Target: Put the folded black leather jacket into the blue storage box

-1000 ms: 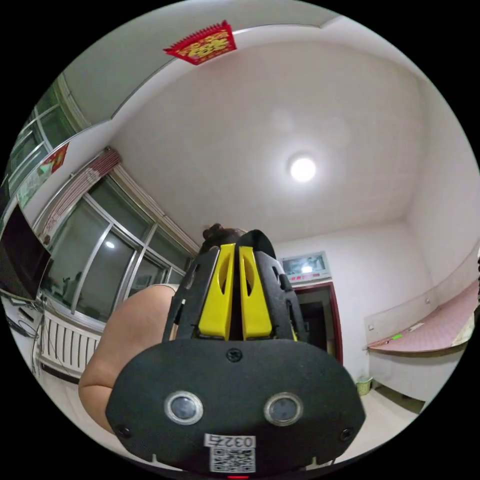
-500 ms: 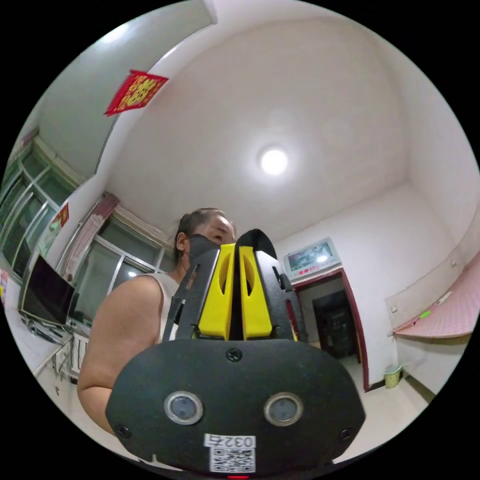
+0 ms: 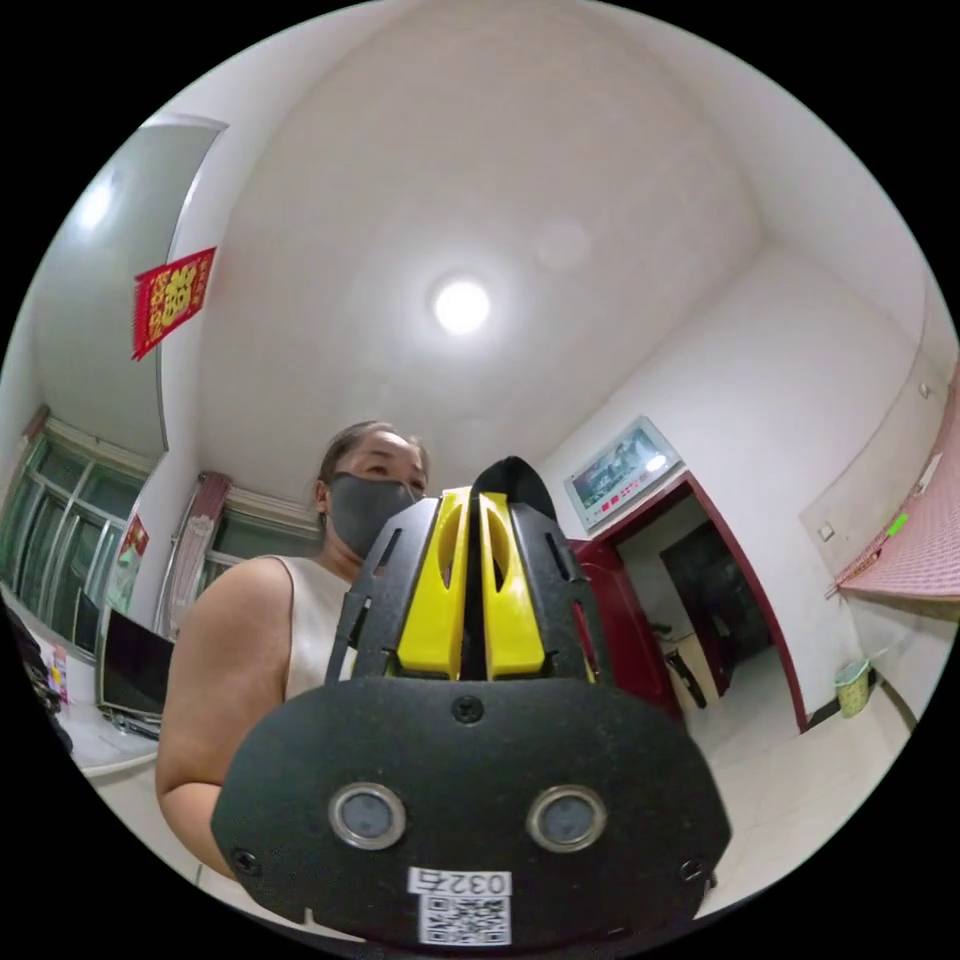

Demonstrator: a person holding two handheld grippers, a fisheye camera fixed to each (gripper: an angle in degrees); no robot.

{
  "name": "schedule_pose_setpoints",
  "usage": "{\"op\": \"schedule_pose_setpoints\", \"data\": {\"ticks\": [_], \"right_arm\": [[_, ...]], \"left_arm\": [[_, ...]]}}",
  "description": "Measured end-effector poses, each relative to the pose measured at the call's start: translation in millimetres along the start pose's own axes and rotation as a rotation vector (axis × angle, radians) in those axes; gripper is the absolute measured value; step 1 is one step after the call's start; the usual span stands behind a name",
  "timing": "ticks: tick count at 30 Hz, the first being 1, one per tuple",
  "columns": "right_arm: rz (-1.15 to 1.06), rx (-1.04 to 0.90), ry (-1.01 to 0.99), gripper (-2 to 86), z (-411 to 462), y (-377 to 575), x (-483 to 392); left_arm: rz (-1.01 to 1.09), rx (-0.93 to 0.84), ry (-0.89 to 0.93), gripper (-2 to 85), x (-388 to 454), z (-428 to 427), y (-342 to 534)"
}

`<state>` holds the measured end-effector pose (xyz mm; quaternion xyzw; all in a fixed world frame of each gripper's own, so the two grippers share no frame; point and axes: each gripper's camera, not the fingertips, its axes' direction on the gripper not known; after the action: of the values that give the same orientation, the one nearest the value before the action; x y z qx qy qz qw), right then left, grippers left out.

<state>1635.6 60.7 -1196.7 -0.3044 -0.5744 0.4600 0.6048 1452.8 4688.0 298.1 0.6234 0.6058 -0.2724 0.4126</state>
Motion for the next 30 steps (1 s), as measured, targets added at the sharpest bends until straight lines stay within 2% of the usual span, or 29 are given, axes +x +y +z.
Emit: {"op": "schedule_pose_setpoints", "data": {"ticks": [10,15,19,22,27,30], "right_arm": [[0.130,-0.032,-0.022,-0.9,10,82,74],[0.162,-0.068,-0.025,-1.0,-8,98,127],[0.142,-0.097,-0.033,-1.0,-40,98,176],[0.165,-0.083,-0.007,-1.0,-58,87,204],[0.063,-0.124,-0.022,-1.0,-61,30,208],[-0.075,-0.084,0.000,-1.0,-62,-10,176]], "left_arm": [[0.072,0.064,-0.047,-1.0,22,-78,58],[0.125,0.042,-0.086,-1.0,3,-86,85],[0.180,0.015,-0.084,-1.0,-54,-66,111],[0.125,0.045,-0.087,-1.0,-128,-37,119],[0.012,-0.071,0.058,-1.0,-266,79,94],[0.000,-0.076,0.169,-1.0,-339,165,67]]}}
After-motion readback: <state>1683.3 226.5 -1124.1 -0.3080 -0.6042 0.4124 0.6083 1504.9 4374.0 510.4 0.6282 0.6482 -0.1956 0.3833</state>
